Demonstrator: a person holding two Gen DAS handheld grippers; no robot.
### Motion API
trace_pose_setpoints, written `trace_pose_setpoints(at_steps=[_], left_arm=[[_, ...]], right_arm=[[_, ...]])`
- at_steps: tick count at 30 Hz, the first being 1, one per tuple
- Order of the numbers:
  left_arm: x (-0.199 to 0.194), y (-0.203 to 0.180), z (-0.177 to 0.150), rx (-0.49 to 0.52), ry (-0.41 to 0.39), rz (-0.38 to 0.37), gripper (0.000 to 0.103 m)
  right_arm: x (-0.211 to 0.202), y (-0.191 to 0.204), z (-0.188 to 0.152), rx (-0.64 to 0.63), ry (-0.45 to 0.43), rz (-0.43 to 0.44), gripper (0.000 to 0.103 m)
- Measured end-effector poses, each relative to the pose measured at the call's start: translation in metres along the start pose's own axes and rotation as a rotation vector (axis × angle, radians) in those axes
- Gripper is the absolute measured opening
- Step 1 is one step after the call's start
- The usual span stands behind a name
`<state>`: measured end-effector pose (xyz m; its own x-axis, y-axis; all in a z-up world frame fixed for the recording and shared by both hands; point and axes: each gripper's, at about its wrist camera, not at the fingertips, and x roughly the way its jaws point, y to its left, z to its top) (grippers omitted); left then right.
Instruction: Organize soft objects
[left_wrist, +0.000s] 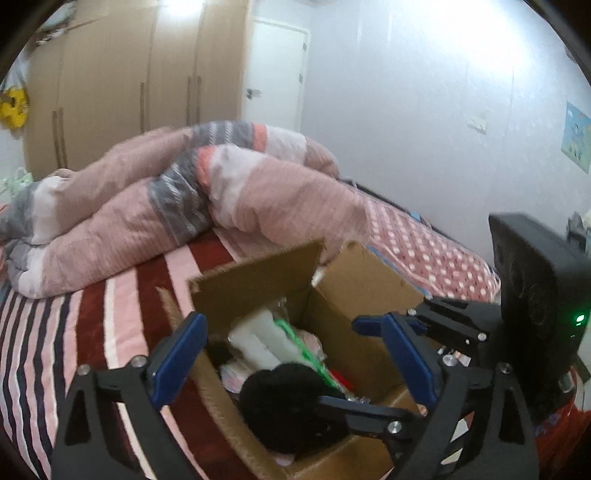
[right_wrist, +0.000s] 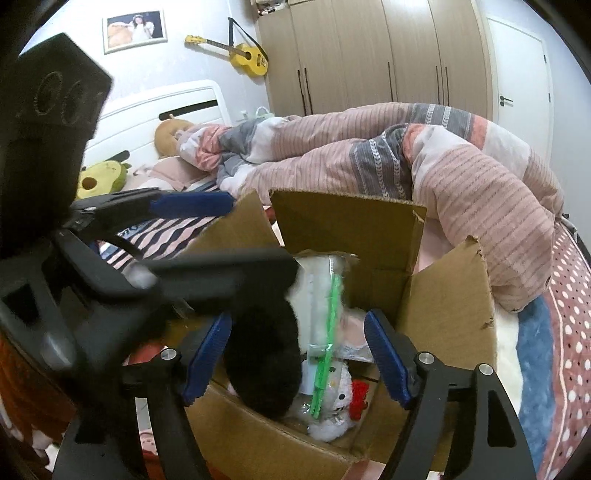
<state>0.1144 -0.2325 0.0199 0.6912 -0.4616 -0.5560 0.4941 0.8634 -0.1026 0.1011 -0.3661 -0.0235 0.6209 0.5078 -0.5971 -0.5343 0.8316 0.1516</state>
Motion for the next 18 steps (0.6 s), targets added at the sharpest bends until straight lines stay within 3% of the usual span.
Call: trace_pose_setpoints(at_steps=[3,7,9,14,18], left_arm=[[-0.021,0.008,0.0,-0.033,-0.064,0.071,0.102],[-0.059,0.024,-0.009,-0.092,-0.16,0.187,0.102],[-0.076,0.033,-0.012,-0.116,-0.202,0.237,0.102],[-0.116,0.048,-0.023,-0.139,-0.278,0.436,0.102],[-0.132,0.061,-0.034,-0.158,-0.283,0.485,0.102]], right_arm=[[-0.006,0.006,0.003,-0.009,-0.05,0.014,0.087],[-0.017,0.018,0.004,-0.028,-0.146,0.017,0.09],[-0.024,0.025,0.005,-0.036,-0.204,0.008,0.101],[-0.04,0.044,0.011,-0.068,-0.316,0.008,0.103],[-0.052,0.056,0.017,-0.092,-0.385,-0.003,0.103]])
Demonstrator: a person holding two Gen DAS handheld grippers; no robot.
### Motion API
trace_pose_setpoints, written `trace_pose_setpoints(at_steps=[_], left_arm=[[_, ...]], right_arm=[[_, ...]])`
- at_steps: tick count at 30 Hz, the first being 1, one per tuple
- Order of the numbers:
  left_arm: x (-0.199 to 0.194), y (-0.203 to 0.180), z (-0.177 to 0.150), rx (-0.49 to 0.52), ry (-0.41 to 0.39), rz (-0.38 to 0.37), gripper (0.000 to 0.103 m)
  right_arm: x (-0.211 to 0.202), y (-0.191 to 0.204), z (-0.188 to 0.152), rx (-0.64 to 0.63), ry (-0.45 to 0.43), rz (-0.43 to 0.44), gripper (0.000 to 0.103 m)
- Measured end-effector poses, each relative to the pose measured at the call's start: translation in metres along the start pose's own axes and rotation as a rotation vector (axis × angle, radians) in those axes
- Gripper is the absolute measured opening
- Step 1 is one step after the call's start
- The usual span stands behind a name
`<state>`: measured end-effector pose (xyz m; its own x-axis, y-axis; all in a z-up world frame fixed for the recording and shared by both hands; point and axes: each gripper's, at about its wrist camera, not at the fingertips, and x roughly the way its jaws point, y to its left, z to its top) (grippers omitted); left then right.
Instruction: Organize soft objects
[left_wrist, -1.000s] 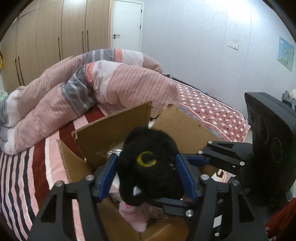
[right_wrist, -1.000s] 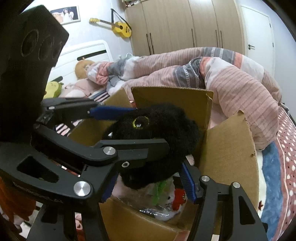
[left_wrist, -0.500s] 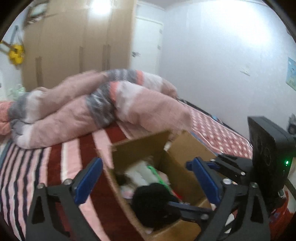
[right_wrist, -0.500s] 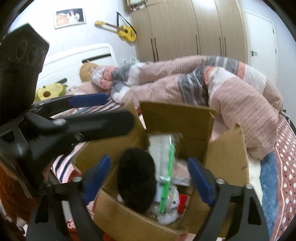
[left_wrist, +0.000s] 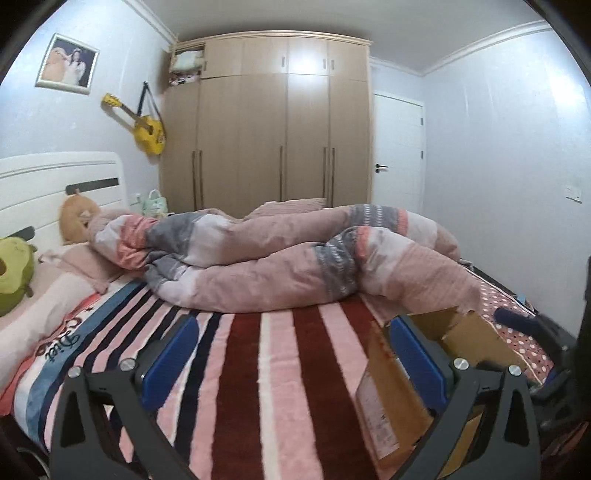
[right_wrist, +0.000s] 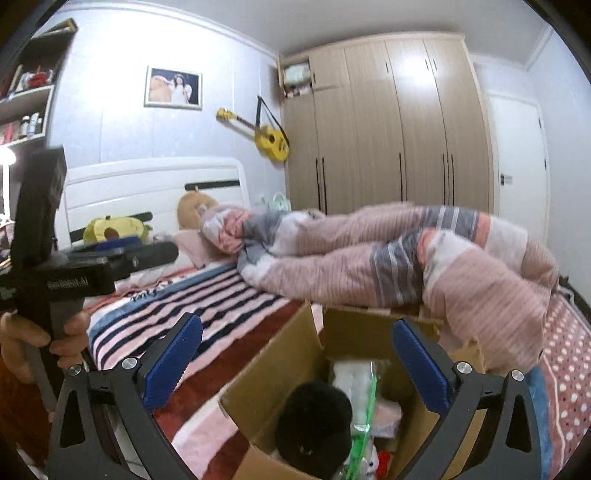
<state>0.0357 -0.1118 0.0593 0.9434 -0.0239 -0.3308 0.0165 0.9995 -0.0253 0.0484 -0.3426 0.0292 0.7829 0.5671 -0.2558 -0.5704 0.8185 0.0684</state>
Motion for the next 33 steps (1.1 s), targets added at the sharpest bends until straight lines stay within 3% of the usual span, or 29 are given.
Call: trace_pose_setpoints(at_steps=[7,33], left_arm=[[-0.002,0.016,-0.012,-0.001,0.014,0.013,0.102],[-0.015,0.013,-0.016,0.017,-0.007,0.019,0.102]], right_arm=[[-0.007,0.012,0.007,0.0,-0.03,-0.018,0.103],[-0.009,0.007,0.007,0.023,-0.028,-0.003,0.103]])
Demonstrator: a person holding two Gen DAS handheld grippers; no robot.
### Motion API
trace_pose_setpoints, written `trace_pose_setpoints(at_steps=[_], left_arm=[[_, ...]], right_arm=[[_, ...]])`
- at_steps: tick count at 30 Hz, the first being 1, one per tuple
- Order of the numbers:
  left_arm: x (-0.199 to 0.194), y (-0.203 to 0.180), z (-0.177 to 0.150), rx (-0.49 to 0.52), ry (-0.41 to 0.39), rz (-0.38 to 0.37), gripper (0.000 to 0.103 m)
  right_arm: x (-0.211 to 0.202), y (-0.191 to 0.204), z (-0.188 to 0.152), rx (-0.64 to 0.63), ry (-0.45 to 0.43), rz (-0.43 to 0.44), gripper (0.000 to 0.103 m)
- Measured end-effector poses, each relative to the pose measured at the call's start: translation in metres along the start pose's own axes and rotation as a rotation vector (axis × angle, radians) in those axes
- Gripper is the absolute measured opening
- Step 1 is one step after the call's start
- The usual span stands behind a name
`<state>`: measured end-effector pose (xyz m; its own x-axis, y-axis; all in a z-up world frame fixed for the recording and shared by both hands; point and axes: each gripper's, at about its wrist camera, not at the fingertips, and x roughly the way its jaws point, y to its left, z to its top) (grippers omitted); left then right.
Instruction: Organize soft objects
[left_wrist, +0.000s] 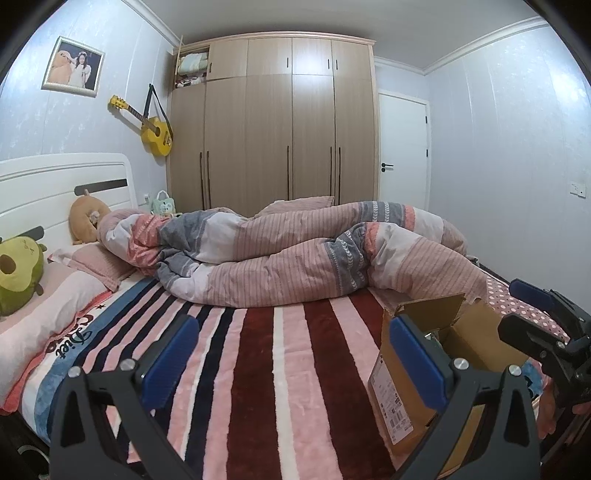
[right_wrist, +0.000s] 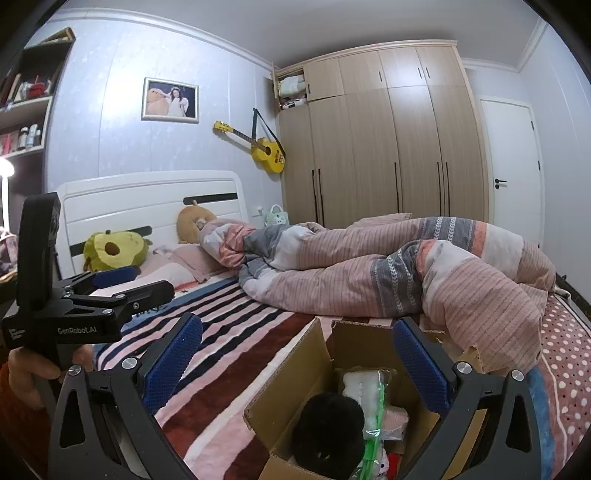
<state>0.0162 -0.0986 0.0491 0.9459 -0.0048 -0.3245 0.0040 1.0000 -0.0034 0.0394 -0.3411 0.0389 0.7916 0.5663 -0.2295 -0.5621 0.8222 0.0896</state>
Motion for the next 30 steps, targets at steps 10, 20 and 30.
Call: trace_pose_setpoints(at_steps=[10,20,30], left_arm=[[-0.0019,-0.0004,0.001,0.006,-0.004,-0.003,0.102],[-0.003,-0.0017,0.0016,0.007,-0.002,-0.007,0.102],[-0.0043,-0.0046,0.0029,0.008,-0.003,-0.007,0.102]], right_arm=[[-0.0008,0.0004,-0.0003,0.002,-0.001,-0.002,0.103],[-0.0007,0.0,-0.0001,0.001,-0.001,-0.002,0.103],[-0.001,-0.0002,-0.0003,0.003,0.0,-0.003,0.103]])
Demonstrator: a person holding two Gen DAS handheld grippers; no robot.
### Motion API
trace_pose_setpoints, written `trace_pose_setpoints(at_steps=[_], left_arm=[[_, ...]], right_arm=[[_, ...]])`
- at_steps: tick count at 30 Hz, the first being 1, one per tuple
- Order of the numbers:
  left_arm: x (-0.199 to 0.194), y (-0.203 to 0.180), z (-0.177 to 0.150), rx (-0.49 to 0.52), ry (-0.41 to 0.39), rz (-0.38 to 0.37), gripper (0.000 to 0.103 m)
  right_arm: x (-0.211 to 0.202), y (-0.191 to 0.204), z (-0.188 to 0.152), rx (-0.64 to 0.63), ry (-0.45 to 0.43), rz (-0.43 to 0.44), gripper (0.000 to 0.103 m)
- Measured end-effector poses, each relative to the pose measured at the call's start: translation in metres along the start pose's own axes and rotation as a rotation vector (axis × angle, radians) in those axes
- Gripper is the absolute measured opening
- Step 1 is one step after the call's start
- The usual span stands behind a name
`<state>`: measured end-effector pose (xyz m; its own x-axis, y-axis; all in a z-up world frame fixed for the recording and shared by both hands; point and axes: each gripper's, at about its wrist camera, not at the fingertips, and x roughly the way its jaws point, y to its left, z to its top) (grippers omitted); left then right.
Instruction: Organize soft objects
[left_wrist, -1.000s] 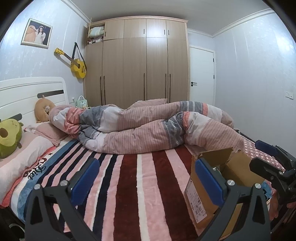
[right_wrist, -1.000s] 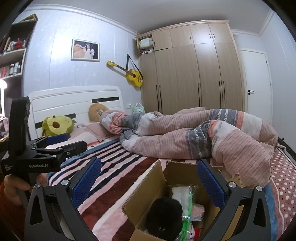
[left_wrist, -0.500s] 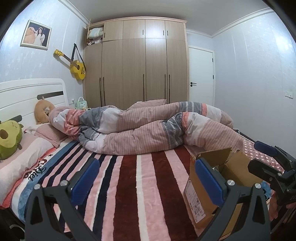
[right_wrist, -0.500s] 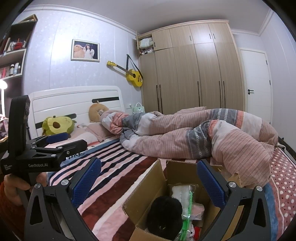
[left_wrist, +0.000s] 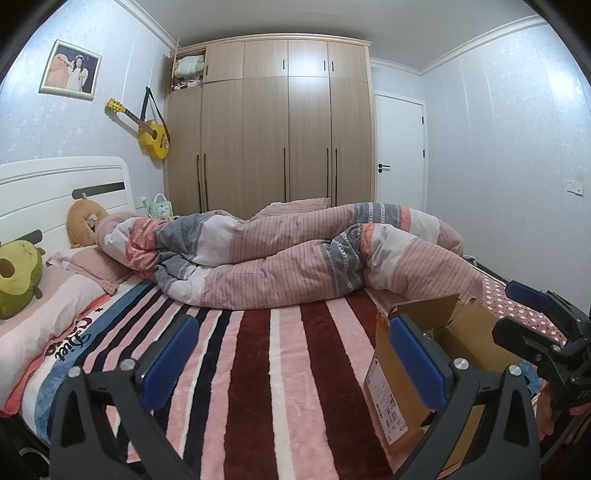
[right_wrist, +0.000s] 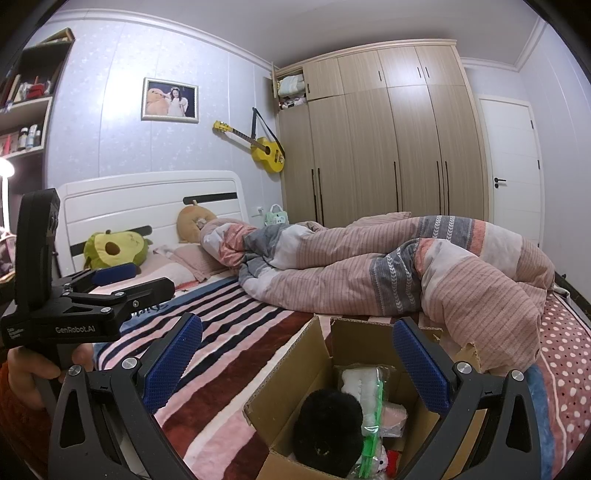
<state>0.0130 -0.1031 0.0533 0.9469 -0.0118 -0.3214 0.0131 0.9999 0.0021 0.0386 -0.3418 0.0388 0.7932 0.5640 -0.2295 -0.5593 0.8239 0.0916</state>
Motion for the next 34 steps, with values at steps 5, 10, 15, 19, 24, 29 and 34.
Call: trace_pose_setpoints(at_steps=[5,10,15,19,24,29,34], left_arm=[[0.0006,0.0004,-0.0002,0.0,0.001,0.0,0.102],[0.0005,0.0004,0.0001,0.0,0.001,-0.003,0.102],[0.0001,-0.0004,0.0002,0.0,0.001,-0.002,0.102],[0.0005,-0.0003,0.0003,-0.001,0.001,-0.003,0.102],[0.0006,-0.0001,0.0003,-0.001,0.001,-0.004,0.102],[0.0005,-0.0011,0.0005,0.0,0.001,-0.005,0.102],[0.0003,-0.0029,0.0005,-0.001,0.004,-0.008,0.102]], right_arm=[[0.0,0.0,0.0001,-0.001,0.0,0.0,0.103],[0.0002,-0.0002,0.0002,0.0,0.001,0.001,0.103],[0.0,0.0,0.0003,0.001,0.001,0.0,0.103],[0.0,-0.0003,0.0004,0.001,0.0,0.001,0.103],[-0.0002,-0.0007,0.0004,0.002,0.001,0.0,0.103],[0.0001,-0.0011,0.0006,0.002,0.001,0.001,0.103],[-0.0001,-0.0007,0.0007,0.002,0.001,0.0,0.103]])
